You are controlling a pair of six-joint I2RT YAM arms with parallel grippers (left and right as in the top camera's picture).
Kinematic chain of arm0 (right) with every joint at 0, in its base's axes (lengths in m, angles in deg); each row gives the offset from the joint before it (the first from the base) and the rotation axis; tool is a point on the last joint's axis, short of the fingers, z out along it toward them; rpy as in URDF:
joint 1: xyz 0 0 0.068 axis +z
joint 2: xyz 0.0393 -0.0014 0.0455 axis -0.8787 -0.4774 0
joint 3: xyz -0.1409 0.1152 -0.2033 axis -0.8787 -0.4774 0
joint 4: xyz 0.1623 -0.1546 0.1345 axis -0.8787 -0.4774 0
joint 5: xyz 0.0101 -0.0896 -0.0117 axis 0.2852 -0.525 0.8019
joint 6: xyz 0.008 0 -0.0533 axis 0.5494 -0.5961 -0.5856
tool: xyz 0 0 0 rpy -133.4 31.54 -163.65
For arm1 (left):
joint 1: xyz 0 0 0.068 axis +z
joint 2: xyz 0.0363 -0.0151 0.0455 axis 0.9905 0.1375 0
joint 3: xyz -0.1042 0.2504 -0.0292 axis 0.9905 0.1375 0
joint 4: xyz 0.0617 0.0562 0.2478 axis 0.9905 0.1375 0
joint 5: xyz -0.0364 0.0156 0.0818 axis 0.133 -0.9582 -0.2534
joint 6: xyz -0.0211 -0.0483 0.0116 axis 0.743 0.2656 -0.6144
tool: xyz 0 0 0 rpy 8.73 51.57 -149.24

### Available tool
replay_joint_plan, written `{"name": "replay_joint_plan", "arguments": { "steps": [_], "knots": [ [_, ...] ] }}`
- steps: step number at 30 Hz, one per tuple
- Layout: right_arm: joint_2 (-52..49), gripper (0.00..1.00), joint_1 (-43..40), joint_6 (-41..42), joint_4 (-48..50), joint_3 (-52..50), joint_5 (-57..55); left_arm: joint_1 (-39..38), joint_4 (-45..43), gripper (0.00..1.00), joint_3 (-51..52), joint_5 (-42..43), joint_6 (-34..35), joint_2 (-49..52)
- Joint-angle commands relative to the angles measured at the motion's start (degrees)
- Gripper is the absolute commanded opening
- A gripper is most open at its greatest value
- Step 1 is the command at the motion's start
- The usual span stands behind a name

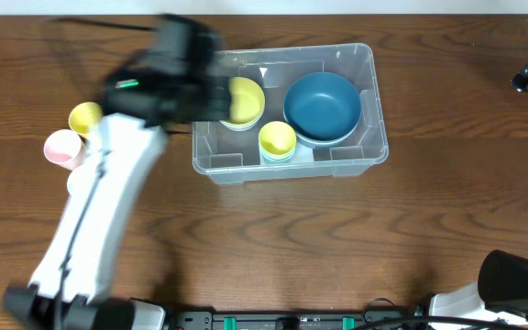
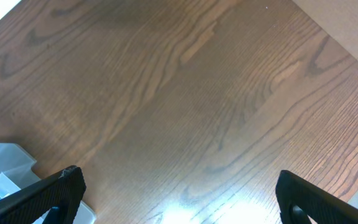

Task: Pack container
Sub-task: 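Carry the yellow cup into the bin, stack it, and withdraw, then lower the left gripper to the second yellow cup and grasp it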

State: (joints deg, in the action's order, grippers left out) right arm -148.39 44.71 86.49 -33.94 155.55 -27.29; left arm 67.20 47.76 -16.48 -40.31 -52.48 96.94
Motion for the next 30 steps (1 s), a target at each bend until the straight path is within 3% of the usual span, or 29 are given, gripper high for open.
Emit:
{"name": "replay_joint_plan", "arguments": {
  "steps": [1,6,12,20,25,30],
  "knots": [
    [0.0,0.99,-0.1,0.9,-0.1,-0.1,-0.2,8.2,2.9,0.62,-0.5,-1.2,1.9,-3.0],
    [0.0,0.99,-0.1,0.9,-0.1,-0.1,-0.2,17.9,4.6,0.62,-0.2,-7.6,1.9,-1.6],
    [0.0,0.99,-0.1,0.9,-0.1,-0.1,-0.2,24.6,-1.7,0.62,0.0,-8.0,2.1,4.4],
    [0.0,0.99,-0.1,0.9,-0.1,-0.1,-0.2,26.4,-9.1,0.62,0.0,-8.7,-5.0,15.2],
    [0.0,0.99,-0.1,0.8,-0.1,-0.1,-0.2,26.5,-11.5,0.62,0.0,-14.5,-5.3,20.4],
    [0.0,0.99,-0.1,0.9,-0.1,-0.1,-0.2,27.2,-14.1,0.62,0.0,-14.8,-5.7,23.3]
  ]
}}
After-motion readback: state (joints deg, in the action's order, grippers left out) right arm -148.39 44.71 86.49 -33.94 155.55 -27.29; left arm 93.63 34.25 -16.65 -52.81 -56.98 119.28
